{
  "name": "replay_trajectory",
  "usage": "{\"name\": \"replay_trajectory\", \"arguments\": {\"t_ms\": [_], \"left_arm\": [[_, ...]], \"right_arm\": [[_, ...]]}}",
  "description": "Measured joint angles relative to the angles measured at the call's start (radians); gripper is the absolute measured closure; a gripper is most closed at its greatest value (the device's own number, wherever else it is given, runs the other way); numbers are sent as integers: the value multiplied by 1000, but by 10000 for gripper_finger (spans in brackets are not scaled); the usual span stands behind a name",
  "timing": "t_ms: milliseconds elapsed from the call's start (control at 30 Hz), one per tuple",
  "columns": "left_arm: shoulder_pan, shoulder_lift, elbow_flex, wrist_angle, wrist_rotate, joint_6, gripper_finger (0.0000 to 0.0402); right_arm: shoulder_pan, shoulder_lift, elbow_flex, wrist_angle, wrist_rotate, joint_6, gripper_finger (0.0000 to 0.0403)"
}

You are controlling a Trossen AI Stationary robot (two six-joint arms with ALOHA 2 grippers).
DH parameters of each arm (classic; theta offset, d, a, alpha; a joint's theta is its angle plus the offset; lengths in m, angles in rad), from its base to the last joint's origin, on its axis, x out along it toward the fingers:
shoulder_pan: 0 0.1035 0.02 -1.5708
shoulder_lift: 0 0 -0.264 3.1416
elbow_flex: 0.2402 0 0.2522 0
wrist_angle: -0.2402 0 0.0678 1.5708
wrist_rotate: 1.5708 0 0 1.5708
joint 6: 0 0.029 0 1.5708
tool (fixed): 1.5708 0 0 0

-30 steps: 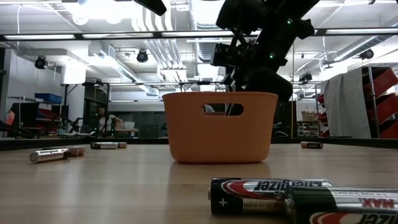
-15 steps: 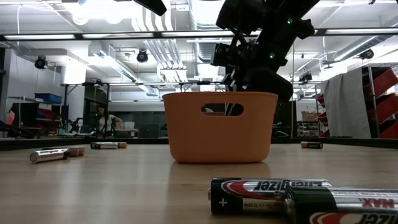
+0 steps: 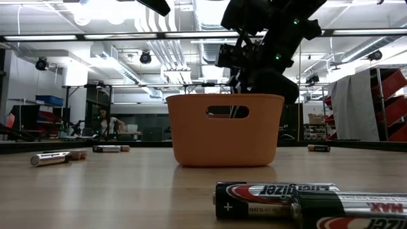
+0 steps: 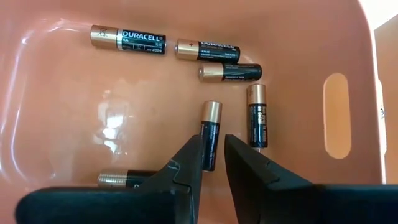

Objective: Sort batteries
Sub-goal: Put the silver battery into the yellow bin

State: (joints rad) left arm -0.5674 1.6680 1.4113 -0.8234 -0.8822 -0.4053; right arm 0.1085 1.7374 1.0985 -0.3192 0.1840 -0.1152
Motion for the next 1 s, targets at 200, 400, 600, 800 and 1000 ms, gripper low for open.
{"name": "replay_trajectory", "arguments": {"t_ms": [200, 400, 600, 800, 1000], "left_arm": [[0, 0, 0, 0, 0, -1, 290], [-2, 0, 0, 0, 2, -35, 290], [-3, 0, 0, -16, 54, -118, 290], [-18, 0, 0, -80, 143, -311, 290], [-85, 0, -6, -177, 228, -599, 290]], "right_arm": [[0, 0, 2, 2, 0, -1, 336], [0, -15, 18, -2, 0, -17, 322], [0, -54, 35, -74, 0, -35, 314], [4, -123, 33, -192, 0, -17, 327], [22, -212, 31, -362, -2, 40, 344]]}}
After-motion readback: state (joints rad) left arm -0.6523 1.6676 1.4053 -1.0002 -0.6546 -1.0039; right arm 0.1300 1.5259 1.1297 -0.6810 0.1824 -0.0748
